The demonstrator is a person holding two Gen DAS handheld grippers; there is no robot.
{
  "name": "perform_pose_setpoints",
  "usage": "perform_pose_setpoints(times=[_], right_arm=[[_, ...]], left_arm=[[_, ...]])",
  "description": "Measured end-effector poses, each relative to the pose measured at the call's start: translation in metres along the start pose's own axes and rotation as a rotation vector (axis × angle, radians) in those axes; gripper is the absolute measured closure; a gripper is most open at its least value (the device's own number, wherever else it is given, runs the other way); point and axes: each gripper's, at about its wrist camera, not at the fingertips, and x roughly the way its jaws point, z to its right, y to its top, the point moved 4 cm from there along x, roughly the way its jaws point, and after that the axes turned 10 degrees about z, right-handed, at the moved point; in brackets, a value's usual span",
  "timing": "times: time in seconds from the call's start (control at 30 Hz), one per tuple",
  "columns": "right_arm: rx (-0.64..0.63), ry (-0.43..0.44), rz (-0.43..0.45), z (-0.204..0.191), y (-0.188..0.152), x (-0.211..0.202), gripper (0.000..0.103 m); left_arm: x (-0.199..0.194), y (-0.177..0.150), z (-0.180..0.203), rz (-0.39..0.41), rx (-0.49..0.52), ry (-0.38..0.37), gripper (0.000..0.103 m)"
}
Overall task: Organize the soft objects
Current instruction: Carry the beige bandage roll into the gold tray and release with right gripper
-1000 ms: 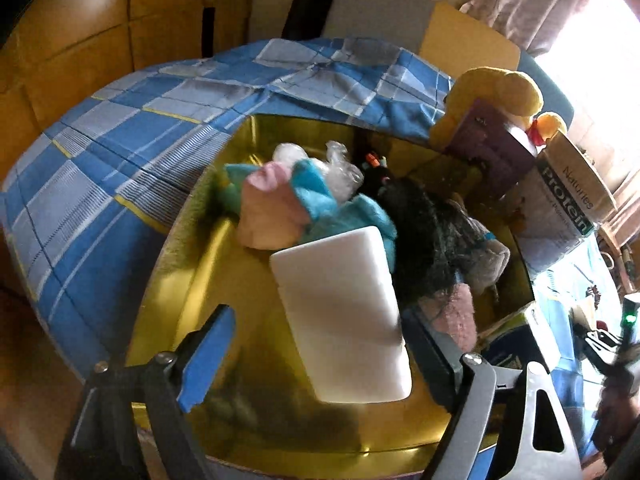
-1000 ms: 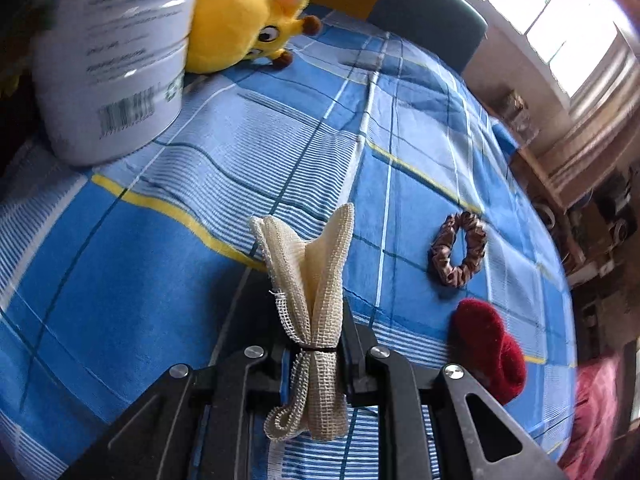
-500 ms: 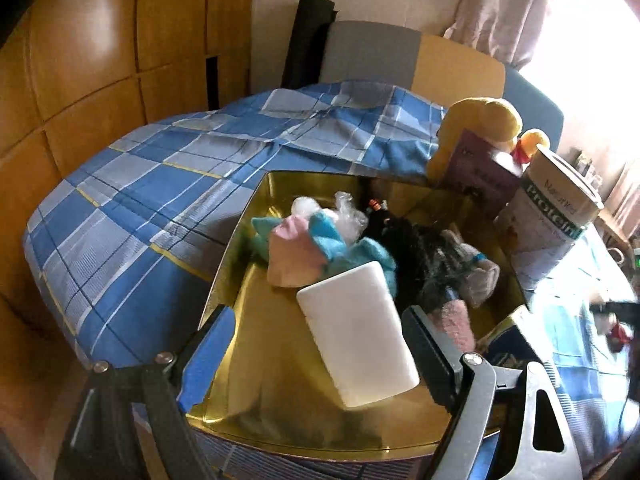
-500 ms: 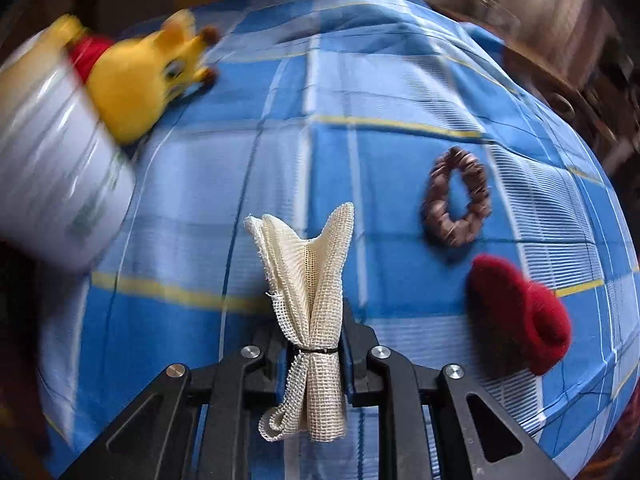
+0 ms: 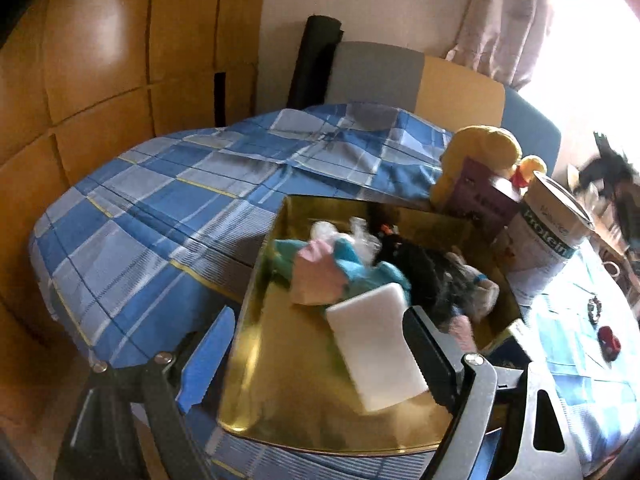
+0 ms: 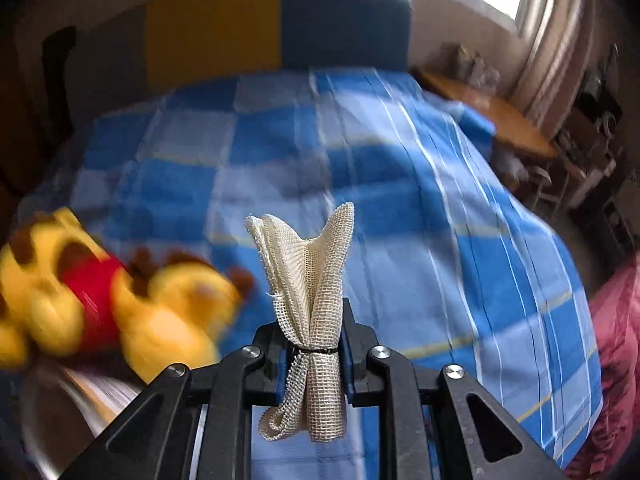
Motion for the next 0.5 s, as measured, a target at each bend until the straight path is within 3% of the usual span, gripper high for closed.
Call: perform_pose_setpoints(times=[0.07, 0.23, 0.33, 0.5], right_arm=[[-0.01, 0.04, 0.024, -0.026, 0.02, -0.005, 0.084], [-0.148, 0.321, 0.134, -0.125, 0.034, -0.05, 0.084], [-0.311, 0.475, 0.141, -0.189, -0.001, -0.085, 0.084], [-0.503, 0.614, 0.088, -0.244, -0.081, -0.122, 0.084]], left_arm=[[0.0, 0.001, -0.006, 0.001, -0.007, 0.013, 0.015], [0.002, 0.0, -0.019, -0.005, -0.03, 0.049, 0.012], [0.001, -0.001, -0.022, -0.008, -0.037, 0.059, 0.012], [-0.003, -0.001, -0.024, 0.0, -0.045, 0.067, 0.012]])
